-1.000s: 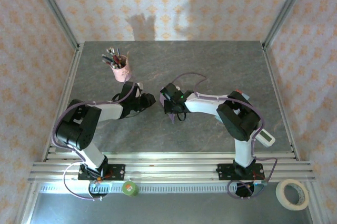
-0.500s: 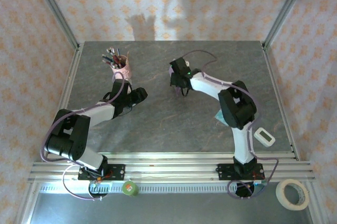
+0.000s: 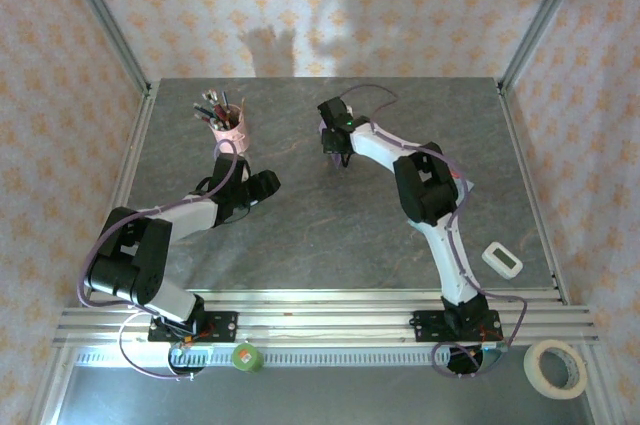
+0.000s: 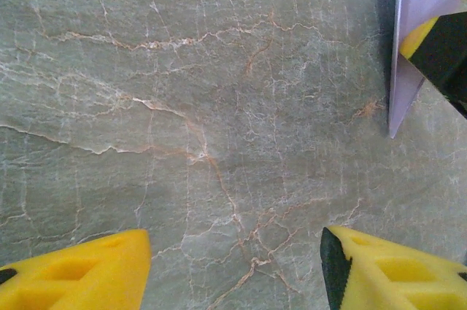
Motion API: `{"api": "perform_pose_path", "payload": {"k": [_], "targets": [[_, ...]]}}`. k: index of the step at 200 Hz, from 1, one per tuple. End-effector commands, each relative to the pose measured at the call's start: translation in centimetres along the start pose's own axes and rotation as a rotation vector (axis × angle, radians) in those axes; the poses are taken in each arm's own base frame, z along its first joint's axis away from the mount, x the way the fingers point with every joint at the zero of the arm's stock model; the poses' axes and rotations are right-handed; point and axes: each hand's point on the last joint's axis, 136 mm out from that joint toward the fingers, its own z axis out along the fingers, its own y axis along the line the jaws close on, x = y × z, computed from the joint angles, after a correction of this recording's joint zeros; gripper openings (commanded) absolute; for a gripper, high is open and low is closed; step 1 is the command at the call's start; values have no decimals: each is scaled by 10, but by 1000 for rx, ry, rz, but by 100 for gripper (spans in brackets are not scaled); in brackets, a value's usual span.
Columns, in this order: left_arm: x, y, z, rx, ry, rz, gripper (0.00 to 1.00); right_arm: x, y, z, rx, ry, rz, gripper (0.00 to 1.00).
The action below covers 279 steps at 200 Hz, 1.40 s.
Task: Fold a paper plane with a square sheet of paper (pick it up from the middle)
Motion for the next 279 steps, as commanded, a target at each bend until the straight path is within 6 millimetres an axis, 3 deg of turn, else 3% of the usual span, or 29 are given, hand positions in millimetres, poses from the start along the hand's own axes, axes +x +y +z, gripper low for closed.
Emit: {"api": "perform_pose_path", "payload": {"k": [1, 49, 101, 148, 183, 219, 252, 279], "targets": [[-3, 6, -2, -27, -15, 18, 66, 8, -15, 7, 66, 37, -40, 20], [-1, 7, -1, -22, -12, 14, 66, 17, -22, 14, 98, 51, -60, 32], [1, 7, 2, -6, -7, -3, 67, 38, -33, 35, 145, 90, -90, 42], [-3, 7, -1, -19, -27, 3, 67, 40, -35, 39, 149, 79, -115, 53], [-9, 8, -5, -29, -54, 1, 68, 37, -33, 37, 134, 71, -102, 53], [-28, 0, -14, -28, -106, 0, 68, 3, -22, 10, 83, -4, -58, 53], [-63, -16, -33, -31, -221, 2, 70, -49, -12, -44, 26, -147, 2, 57], [-95, -22, -57, -50, -340, -5, 74, -76, -11, -87, -17, -248, 52, 61]]}}
